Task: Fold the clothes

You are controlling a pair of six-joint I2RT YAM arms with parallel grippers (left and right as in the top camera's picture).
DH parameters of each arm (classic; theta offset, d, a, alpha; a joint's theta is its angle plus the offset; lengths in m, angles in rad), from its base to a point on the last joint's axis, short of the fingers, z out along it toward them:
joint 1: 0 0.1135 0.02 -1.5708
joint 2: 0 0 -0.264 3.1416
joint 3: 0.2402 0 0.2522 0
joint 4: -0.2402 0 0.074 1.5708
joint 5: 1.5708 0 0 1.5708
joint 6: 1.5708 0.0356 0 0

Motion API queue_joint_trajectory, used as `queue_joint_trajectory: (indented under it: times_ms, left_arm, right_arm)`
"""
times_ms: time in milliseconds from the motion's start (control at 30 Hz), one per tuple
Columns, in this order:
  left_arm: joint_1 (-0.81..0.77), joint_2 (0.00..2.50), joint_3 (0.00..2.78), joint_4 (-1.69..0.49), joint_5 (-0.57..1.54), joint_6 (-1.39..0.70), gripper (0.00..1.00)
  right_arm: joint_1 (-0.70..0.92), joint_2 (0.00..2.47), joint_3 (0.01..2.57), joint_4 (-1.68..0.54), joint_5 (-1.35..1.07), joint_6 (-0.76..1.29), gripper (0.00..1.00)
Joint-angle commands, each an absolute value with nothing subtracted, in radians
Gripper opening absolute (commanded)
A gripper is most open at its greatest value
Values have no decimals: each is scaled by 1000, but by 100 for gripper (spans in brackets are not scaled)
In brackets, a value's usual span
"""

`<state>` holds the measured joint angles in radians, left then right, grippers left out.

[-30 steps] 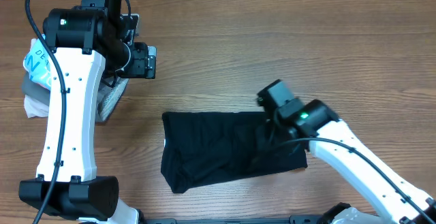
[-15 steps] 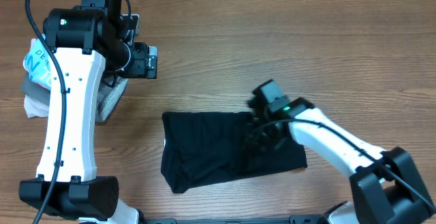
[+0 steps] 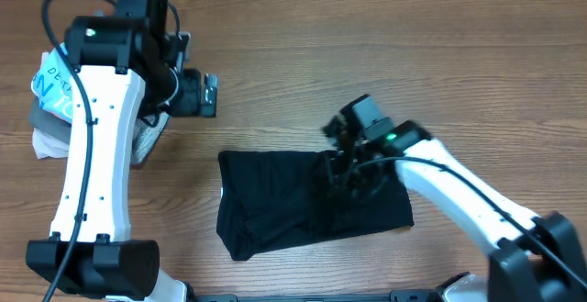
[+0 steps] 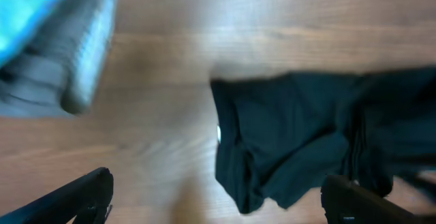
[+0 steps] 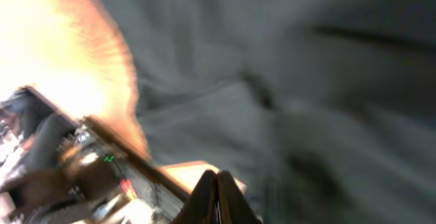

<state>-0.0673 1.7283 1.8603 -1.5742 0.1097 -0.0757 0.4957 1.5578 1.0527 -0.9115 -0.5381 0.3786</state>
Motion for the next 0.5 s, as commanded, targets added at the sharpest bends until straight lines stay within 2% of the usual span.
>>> queue_joint_trajectory:
  times_ms: [0,67,167,267,467]
  left_arm:
    - [-66,1722,1709,-1524,197,-101,100]
    - [-66,1722,1612,-1459,218,-120,100]
    - [-65,1723,1450,-1325,236,-143,100]
    - [-65,1723,1337,-1248,237,-162,100]
    - [-56,1723,1279,-1241,213,-162,100]
  right_arm:
    - [468,1504,1087,-1019,-369,336,4]
    - [467,1505,1069,-1065,-338,336,4]
    - [489,1515,989,-1000,-348,340,4]
    - [534,1552,924,-918,-475,343,4]
    - [647,1599,916,-714,-689,315,4]
